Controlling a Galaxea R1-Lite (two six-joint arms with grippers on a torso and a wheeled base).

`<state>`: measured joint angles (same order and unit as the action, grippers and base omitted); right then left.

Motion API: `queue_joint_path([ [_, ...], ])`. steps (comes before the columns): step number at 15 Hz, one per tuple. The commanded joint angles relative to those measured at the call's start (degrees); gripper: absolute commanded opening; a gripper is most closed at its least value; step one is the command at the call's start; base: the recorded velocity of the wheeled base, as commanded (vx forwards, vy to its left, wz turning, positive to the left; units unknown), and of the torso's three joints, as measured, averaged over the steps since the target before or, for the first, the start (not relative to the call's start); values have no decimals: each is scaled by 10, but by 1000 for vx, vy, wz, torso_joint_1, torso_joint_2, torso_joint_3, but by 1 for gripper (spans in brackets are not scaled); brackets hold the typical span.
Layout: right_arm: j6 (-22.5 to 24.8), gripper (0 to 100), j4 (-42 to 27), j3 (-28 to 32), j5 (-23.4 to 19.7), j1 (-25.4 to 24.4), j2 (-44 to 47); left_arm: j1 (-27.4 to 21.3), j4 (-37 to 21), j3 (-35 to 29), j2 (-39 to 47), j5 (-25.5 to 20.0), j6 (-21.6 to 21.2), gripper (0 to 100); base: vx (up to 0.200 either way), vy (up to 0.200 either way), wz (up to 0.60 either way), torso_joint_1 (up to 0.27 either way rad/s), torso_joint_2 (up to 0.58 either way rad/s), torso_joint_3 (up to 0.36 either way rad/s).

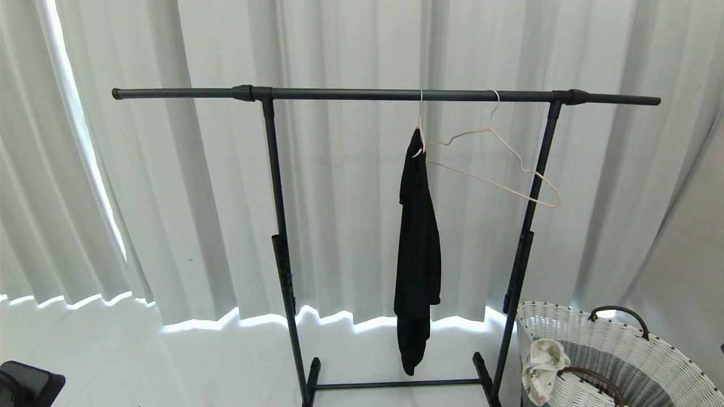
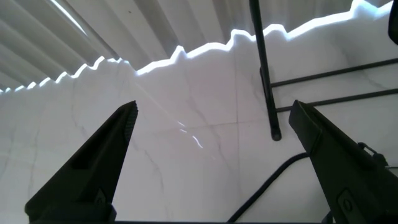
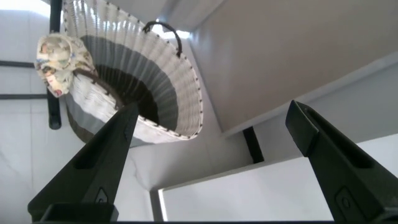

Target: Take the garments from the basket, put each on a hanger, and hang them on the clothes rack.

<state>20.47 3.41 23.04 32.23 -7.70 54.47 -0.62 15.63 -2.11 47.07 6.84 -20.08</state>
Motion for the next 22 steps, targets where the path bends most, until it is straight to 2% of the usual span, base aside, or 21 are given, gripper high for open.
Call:
queue_joint_path([
  [1, -2, 100, 2, 0, 1, 2, 21, -1, 0, 4, -4, 0, 0, 100, 0, 0, 0, -183, 471, 286],
  [9, 3, 100, 21, -14, 1, 2, 42, -3, 0, -6, -20, -1, 0, 100, 0, 0, 0, -138, 411, 265],
  [21, 10, 100, 21, -17, 1, 2, 43, -6, 0, -9, -21, -1, 1, 100, 0, -200, 0, -5, 21, 14],
  [22, 10, 100, 21, -17, 1, 1, 44, -6, 0, -9, -22, -1, 1, 100, 0, 0, 0, 0, 0, 0],
])
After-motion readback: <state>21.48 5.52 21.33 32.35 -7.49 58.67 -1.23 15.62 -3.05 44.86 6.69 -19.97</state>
